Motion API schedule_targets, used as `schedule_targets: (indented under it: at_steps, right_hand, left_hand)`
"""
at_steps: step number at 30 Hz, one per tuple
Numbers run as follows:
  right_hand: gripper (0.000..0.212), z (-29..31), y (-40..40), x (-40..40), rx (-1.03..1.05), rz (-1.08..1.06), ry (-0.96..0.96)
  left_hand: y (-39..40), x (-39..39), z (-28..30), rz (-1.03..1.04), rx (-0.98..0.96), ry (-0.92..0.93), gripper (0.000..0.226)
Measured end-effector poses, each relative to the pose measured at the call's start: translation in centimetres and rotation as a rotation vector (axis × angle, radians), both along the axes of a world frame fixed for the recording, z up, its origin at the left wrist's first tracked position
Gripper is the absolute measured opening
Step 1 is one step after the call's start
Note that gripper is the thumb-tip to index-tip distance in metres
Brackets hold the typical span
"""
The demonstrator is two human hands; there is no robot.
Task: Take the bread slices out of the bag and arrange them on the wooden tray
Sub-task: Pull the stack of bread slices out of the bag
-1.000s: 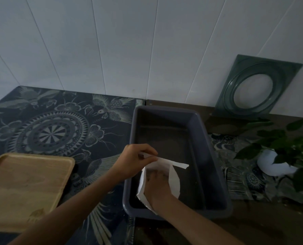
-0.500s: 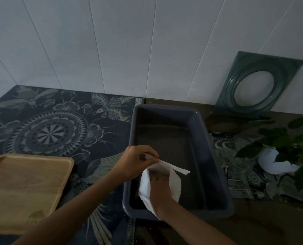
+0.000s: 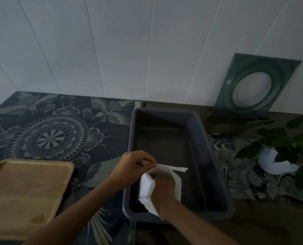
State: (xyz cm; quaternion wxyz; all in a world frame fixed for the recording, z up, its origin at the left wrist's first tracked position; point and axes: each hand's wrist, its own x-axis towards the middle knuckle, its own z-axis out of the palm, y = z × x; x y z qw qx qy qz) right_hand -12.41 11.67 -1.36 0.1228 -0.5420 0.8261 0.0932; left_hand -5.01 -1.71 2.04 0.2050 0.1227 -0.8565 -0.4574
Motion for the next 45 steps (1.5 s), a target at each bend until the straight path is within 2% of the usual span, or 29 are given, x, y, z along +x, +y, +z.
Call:
schedule_targets:
  at_steps: [3,8,13,18,23,25,34,45]
  right_hand:
    - [0.031,1.6,-0.2,-0.1,0.192,-0.042,0.126]
    - [0.035,2.8,0.3,-0.8,0.081,-0.15,-0.014]
    - [0.016,5.1,1.0,-0.4,-0.025,-0.064,0.121]
    - [0.029,6.8,1.7,-0.3,-0.058,-0.054,0.105]
    - [0.062,8.2,3.0,-0.9,-0.123,-0.073,0.034]
    - [0.068,8.8,3.5,-0.9,-0.148,-0.068,0.021]
    - [0.055,10.5,4.4,-1.1,-0.239,-0.039,-0.01]
    - [0.05,14.2,4.9,-1.4,-0.208,0.019,-0.033]
  left_hand:
    - [0.1,0.2,-0.1,0.018,-0.005,0.0,0.009]
    - [0.1,0.2,0.0,0.043,-0.015,0.024,0.01]
    - [0.4,0.3,0.1,0.036,-0.002,0.028,0.01]
    - [0.4,0.5,0.2,0.013,0.005,0.031,0.011]
    - [0.3,0.6,0.3,0.043,0.004,-0.009,0.014]
    - [0.4,0.7,0.5,0.05,-0.001,-0.037,0.016]
    - [1.0,0.5,1.0,0.045,-0.028,-0.03,0.017]
    - [0.8,0.2,1.5,0.014,-0.047,-0.059,0.018]
